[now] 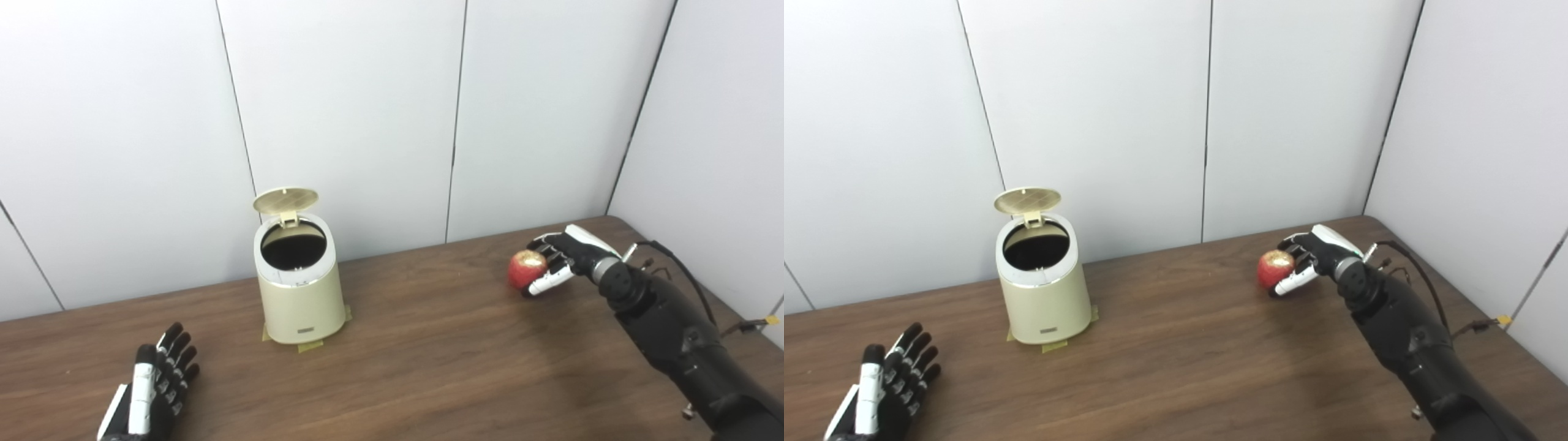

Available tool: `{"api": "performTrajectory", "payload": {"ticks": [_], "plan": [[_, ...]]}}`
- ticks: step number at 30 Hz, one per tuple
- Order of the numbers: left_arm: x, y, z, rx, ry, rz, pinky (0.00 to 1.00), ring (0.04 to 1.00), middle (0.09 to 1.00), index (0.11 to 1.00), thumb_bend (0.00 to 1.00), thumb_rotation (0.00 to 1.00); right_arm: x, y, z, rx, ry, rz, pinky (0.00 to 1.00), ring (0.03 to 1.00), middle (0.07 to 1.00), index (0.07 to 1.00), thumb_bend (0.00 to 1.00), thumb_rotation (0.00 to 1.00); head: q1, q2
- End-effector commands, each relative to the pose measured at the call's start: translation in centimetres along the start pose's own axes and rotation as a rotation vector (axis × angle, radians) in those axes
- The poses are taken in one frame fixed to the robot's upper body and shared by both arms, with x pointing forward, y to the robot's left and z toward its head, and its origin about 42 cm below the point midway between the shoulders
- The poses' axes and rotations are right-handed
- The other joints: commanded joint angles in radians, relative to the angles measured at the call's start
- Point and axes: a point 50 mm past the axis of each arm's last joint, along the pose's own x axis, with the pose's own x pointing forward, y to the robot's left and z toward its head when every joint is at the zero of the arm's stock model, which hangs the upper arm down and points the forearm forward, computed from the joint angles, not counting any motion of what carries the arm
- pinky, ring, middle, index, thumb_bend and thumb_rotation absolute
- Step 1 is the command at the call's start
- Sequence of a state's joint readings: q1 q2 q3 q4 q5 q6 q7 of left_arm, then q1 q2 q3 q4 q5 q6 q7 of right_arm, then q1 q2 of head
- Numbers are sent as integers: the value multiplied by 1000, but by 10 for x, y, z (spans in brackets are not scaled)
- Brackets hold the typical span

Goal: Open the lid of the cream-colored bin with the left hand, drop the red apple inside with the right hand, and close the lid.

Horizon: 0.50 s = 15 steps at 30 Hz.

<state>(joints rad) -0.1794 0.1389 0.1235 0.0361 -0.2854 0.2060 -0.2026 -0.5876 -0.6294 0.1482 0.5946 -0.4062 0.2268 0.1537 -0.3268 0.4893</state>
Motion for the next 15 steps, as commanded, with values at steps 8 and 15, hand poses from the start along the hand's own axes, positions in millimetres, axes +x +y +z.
{"api": "performTrajectory", "payload": {"ticks": [8, 15], "plan": [[6, -4, 16, 35, -53, -22, 1000, 1000, 1000, 1000, 859, 852, -1, -1, 22, 27, -98, -112, 322, 373, 433, 519, 526, 0, 3, 6], [8, -5, 14, 35, -45, -20, 1000, 1000, 1000, 1000, 855, 840, 0, 7, 21, 16, -106, -152, 322, 376, 437, 521, 525, 0, 13, 9]]}}
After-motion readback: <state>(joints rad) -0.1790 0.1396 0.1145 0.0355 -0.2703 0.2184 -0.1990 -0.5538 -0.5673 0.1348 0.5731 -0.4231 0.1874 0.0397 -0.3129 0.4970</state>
